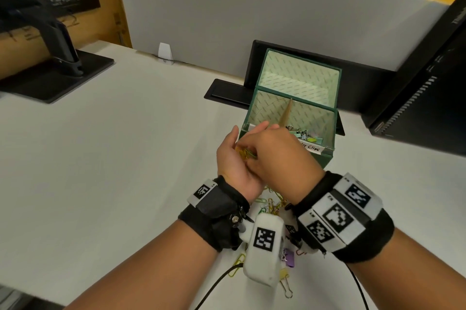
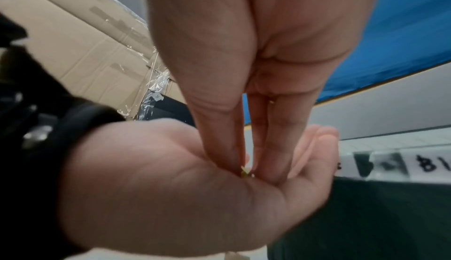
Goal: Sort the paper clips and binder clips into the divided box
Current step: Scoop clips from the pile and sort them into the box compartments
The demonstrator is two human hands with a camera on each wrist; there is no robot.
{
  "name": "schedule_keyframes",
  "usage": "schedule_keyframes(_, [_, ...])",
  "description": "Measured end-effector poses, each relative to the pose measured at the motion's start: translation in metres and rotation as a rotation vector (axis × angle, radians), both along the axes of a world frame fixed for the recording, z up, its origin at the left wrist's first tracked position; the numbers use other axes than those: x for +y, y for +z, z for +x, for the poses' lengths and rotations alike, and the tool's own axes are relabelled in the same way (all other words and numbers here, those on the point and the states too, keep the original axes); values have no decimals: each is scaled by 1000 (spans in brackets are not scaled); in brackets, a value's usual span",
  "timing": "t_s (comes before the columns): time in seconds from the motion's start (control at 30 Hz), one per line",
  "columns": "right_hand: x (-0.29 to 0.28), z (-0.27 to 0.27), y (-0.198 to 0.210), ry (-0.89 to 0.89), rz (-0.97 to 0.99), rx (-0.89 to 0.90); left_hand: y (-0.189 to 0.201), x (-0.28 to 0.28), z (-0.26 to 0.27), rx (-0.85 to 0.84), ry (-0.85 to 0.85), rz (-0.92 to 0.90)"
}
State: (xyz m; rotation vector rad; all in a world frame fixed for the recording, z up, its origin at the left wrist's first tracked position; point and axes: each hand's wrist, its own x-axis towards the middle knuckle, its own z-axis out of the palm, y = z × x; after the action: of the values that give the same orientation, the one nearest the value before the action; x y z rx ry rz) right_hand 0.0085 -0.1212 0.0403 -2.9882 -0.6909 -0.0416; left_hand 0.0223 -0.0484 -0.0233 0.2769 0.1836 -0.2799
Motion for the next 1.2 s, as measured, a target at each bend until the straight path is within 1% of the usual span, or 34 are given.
schedule_keyframes(0.1, [0, 2, -3, 3, 31, -23, -3, 1, 2, 11, 14, 1])
schedule_keyframes(0.2, [-5, 3, -4, -18, 180, 1, -3, 1, 3, 15, 37, 11])
schedule_keyframes(0.27, [-8, 5, -4, -53, 346, 49, -3, 1, 3, 14, 65, 30])
schedule_keyframes(0.33, [-15, 10, -3, -116, 541, 136, -1, 2, 2, 18, 87, 64])
schedule_keyframes(0.5, [-24, 18, 7, -218, 1036, 477, 1, -1, 0, 21, 105, 81])
schedule_keyframes(0.53, [-25, 20, 12, -237, 1103, 488, 2, 0, -1, 23, 118, 93])
schedule_keyframes(0.57, [-27, 23, 17, -251, 1151, 453, 3, 0, -1, 28, 127, 112])
schedule_keyframes(0.6, [-30, 29, 22, -258, 1176, 369, 4, 1, 0, 31, 130, 135])
schedule_keyframes(0.63, [-32, 34, 28, -261, 1156, 237, 4, 3, 0, 37, 135, 158])
schedule_keyframes(0.67, [-35, 42, 32, -266, 1091, 83, 4, 4, 1, 44, 143, 180])
schedule_keyframes(0.7, [-36, 49, 36, -266, 1003, -54, 4, 5, 2, 54, 155, 193])
schedule_keyframes(0.73, [-34, 57, 37, -258, 901, -142, 4, 5, 3, 66, 167, 197])
schedule_keyframes(0.77, [-32, 64, 36, -254, 780, -164, 4, 5, 3, 79, 175, 198])
schedule_keyframes(0.8, [-29, 72, 33, -249, 634, -140, 4, 5, 3, 92, 181, 202])
schedule_keyframes(0.87, [-24, 84, 23, -240, 321, -36, 4, 3, 3, 114, 186, 216])
schedule_keyframes(0.9, [-24, 87, 18, -237, 221, 2, 5, 3, 3, 115, 186, 221])
schedule_keyframes(0.93, [-25, 88, 16, -235, 198, 17, 6, 4, 3, 109, 182, 223])
schedule_keyframes(0.97, [-27, 86, 16, -230, 246, 9, 7, 4, 3, 98, 175, 225])
schedule_keyframes(1.07, [-34, 64, 26, -193, 464, -61, 11, 9, 4, 37, 129, 277])
schedule_keyframes(1.13, [-47, 44, 34, -185, 523, -54, 15, 13, 1, -39, 66, 382])
schedule_keyframes(1.2, [-63, 22, 38, -165, 494, 31, 24, 17, -5, -129, 5, 500])
